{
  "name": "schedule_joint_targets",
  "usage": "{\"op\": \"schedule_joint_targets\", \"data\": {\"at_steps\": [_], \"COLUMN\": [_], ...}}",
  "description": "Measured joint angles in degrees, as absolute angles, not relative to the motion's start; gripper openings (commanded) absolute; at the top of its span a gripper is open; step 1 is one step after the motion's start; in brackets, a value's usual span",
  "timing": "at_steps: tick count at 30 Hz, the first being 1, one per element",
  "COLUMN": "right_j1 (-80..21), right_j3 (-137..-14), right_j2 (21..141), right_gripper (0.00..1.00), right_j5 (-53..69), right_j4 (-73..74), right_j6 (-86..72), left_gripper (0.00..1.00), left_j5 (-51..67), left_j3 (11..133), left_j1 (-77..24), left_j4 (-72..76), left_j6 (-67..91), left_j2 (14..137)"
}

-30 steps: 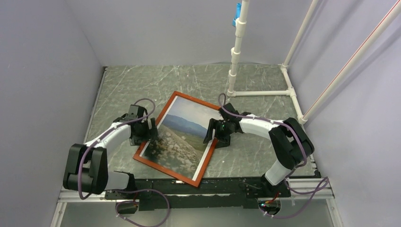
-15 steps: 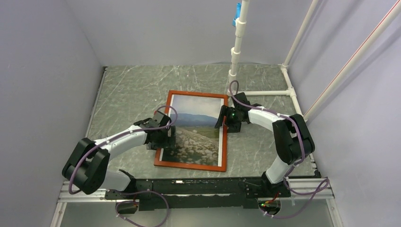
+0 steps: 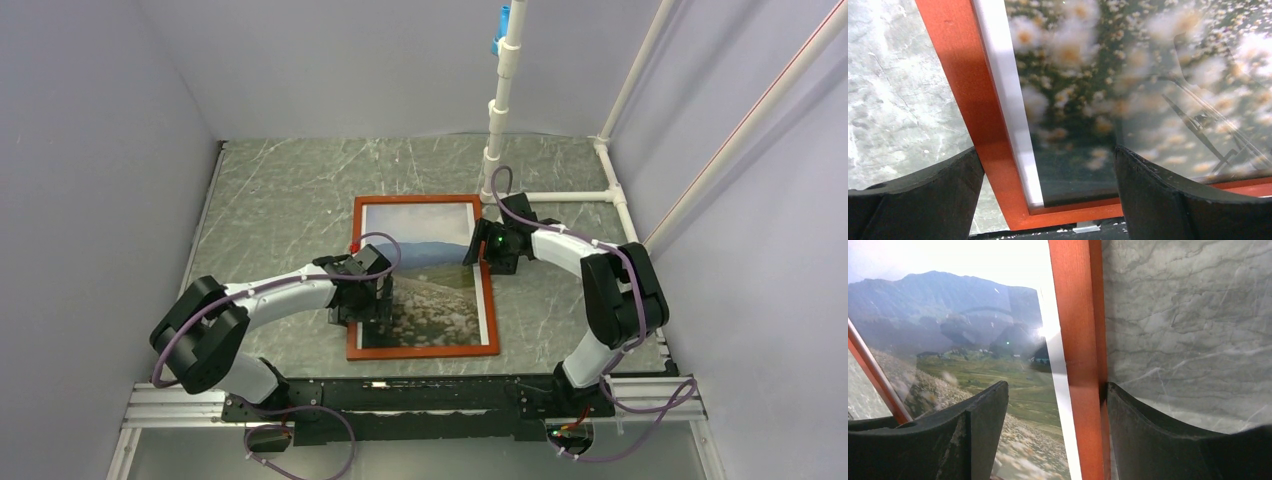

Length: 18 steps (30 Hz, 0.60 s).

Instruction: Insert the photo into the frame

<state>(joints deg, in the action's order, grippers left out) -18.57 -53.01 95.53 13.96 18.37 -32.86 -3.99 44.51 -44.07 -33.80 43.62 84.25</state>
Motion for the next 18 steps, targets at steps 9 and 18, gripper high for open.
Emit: {"op": "schedule_joint_targets", "data": {"at_steps": [9, 18], "right_j1": [-18.9, -19.4], "right_j3": [-50.6, -48.0], "right_j2": [92.7, 85.2], "right_gripper": [0.79, 0.85], "right_j5": [13.0, 12.3], "right_j4": [19.3, 21.6], "right_j6": [-32.5, -32.7], "left_gripper": [1.00, 0.99], "left_j5": [-4.0, -1.4], "left_j3": [44.5, 39.9], "left_j1": [-45.3, -45.5], "left_j4": [-33.6, -29.0], "left_j6": [45.1, 45.3], "left_j2": [83.3, 67.7]}}
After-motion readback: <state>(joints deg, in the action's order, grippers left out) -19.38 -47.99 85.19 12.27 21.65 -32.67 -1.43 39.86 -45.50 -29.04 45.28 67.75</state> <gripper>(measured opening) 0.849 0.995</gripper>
